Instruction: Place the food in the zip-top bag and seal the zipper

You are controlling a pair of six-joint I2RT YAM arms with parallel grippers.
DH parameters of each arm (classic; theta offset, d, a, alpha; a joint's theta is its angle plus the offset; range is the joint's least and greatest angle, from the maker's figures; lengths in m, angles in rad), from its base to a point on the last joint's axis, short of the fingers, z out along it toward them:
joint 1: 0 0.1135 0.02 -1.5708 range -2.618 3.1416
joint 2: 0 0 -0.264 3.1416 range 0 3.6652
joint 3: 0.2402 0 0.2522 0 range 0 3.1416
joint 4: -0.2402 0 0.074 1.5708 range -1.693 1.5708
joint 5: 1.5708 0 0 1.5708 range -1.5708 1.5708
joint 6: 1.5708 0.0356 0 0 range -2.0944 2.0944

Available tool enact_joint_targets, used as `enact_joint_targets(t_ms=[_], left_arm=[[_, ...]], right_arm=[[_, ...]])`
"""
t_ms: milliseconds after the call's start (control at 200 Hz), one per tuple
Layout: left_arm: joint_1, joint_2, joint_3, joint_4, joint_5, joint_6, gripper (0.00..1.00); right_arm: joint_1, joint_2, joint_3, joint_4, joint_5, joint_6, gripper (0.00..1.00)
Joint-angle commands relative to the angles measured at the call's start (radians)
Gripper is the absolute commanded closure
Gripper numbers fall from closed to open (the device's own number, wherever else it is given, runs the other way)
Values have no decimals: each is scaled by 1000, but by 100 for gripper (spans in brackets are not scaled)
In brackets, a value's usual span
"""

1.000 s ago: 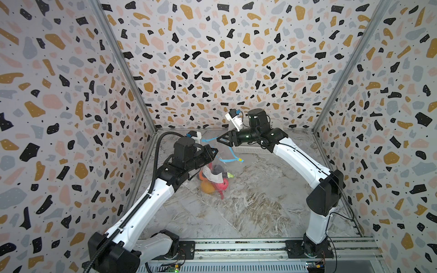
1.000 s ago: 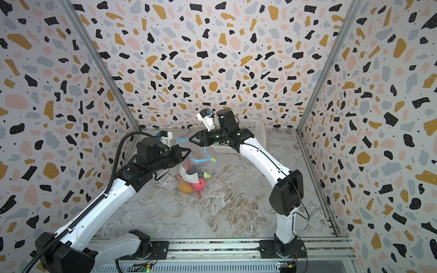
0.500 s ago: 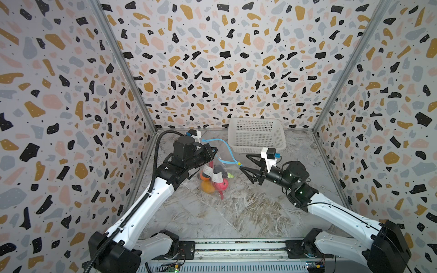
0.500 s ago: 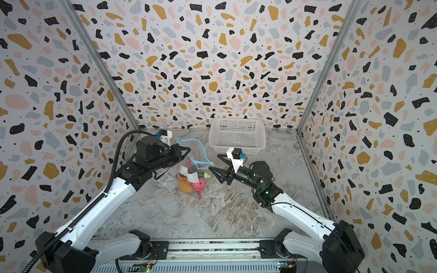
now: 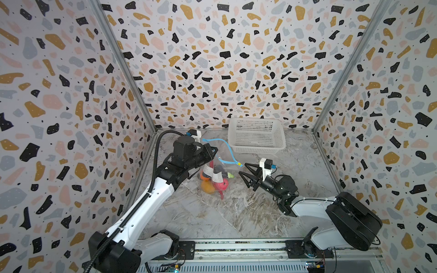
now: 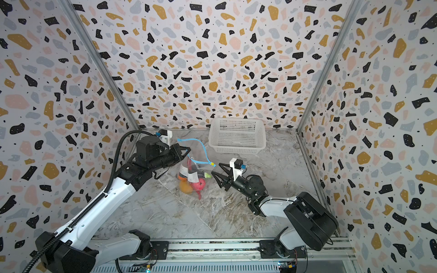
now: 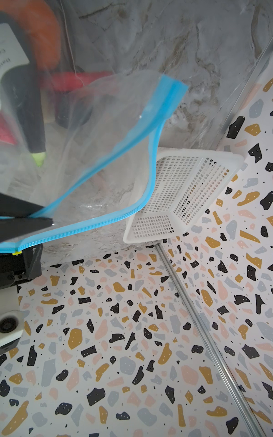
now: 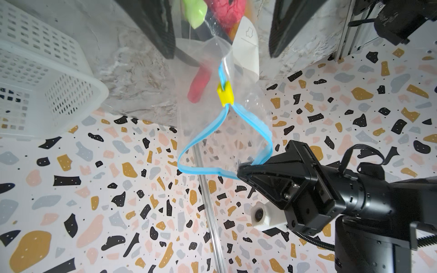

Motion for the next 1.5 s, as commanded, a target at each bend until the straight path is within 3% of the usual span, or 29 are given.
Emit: enact_joint_targets(t_ms=[0,220,461,796,1016,1161,1352,1497], left_arm=[[6,-5,6,58,23,13,100],[5,4,6,60,22,25,100],[6,0,13,58,22,25,100],[4,-6,13,53,20,26,100],[5,-23,4,47,9,32,100],[6,-33,16,26,-10,59,100],[14,-50,79,-29,-63,134,68],[24,-61,136,-70,-109,196,51]], right_arm=[[4,38,61,147,-15,35,40],[20,116,122,122,-18,50,52],[23,197,133,195,-43,85,56],[24,170,125,183,-44,76,86],[26,68,142,58,-74,-9,100],[22,2,184,-121,-127,-132,100],[-43,-32,346,-472,-379,-322,100],[-77,-31,525,-798,-495,-494,100]])
